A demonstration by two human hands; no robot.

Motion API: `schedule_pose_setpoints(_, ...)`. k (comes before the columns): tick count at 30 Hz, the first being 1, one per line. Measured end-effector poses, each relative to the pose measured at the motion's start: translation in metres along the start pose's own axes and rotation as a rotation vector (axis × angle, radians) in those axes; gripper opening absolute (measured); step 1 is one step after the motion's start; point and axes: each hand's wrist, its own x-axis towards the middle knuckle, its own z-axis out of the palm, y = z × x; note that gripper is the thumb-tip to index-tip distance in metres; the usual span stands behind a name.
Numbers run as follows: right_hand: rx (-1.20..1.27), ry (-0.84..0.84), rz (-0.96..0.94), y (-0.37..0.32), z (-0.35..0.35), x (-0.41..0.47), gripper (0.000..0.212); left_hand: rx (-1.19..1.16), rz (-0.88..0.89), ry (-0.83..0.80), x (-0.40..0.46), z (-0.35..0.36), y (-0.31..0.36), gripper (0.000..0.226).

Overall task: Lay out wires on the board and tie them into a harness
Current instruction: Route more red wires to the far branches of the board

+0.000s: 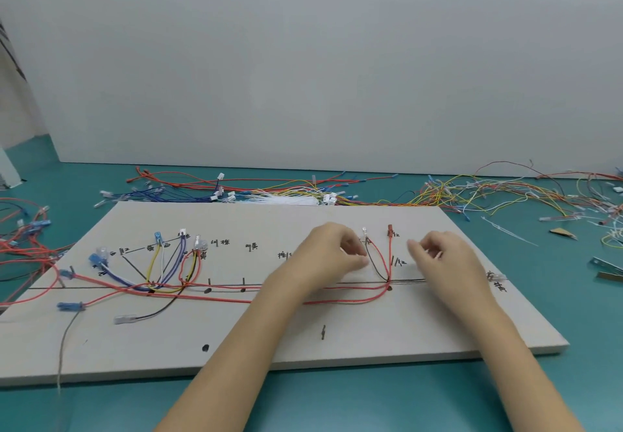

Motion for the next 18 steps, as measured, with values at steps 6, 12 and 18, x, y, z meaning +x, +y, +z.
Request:
schedule_pose_setpoints(6, -0.177, -0.149, -0.200, -0.031, 0.031, -0.020, 0.026, 0.278, -0.110, 0.131, -0.017, -0.065, -0.036, 0.010)
schedule_pose_setpoints(12, -0.245, -0.169, -0.347, -0.055, 0.039, -0.030, 0.032, 0.515, -0.215, 0.286, -0.039, -0.109, -0.075, 0.030)
schedule_pose_setpoints(18, -0.255, -0.285, -0.407, -0.086, 0.065, -0.038, 0.047, 0.364, -0.161, 0.417, -0.061, -0.128, -0.111, 0.042)
